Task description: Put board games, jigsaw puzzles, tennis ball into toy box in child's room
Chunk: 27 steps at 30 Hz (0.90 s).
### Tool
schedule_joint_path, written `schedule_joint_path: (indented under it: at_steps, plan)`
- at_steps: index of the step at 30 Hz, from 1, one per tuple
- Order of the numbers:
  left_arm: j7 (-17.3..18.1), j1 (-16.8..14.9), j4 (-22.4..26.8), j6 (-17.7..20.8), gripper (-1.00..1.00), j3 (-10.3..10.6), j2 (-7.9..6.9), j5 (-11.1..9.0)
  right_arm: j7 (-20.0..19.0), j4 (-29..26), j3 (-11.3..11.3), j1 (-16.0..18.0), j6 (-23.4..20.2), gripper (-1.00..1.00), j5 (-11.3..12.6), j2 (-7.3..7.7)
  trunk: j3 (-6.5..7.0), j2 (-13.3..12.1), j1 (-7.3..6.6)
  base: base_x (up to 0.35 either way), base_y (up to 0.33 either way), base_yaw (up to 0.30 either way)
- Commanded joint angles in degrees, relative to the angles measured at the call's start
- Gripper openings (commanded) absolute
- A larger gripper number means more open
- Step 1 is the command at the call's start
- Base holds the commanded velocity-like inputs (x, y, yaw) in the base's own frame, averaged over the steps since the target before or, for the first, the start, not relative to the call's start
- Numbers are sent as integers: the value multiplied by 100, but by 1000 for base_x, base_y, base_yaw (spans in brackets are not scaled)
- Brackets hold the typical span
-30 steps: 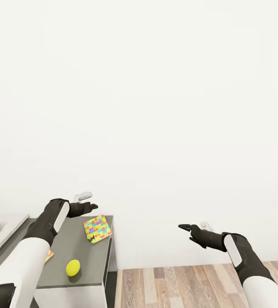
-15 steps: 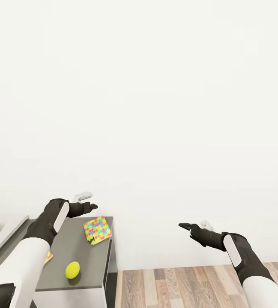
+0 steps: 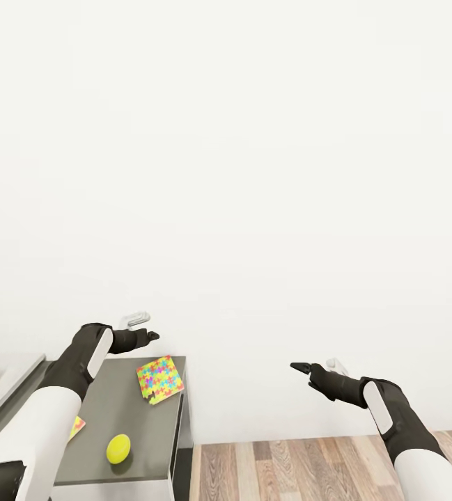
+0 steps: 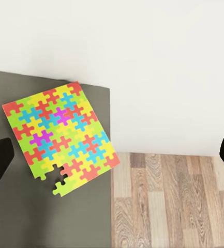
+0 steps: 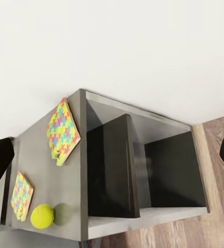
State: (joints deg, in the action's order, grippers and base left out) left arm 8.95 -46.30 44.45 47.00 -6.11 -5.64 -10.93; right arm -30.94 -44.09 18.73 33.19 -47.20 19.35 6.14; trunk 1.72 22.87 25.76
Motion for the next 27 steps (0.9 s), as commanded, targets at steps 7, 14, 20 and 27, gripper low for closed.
schedule_joint_path:
  at_steps: [7,14,20,27]
  plan:
    - [19,-2,3,28,100,-13,2,6,-17,5,20,3,-42,100,3,-1,-58,5,2,2,1,0]
    - [19,-2,3,28,100,-13,2,11,-13,13,22,3,-43,100,7,-7,-122,5,2,0,0,0]
    - [17,-2,3,24,100,-13,2,12,-5,21,25,6,-42,100,4,-5,-178,5,2,0,0,0]
    - [12,-2,-5,5,100,-7,2,12,-7,31,26,6,-39,100,2,-7,-244,5,2,0,0,0]
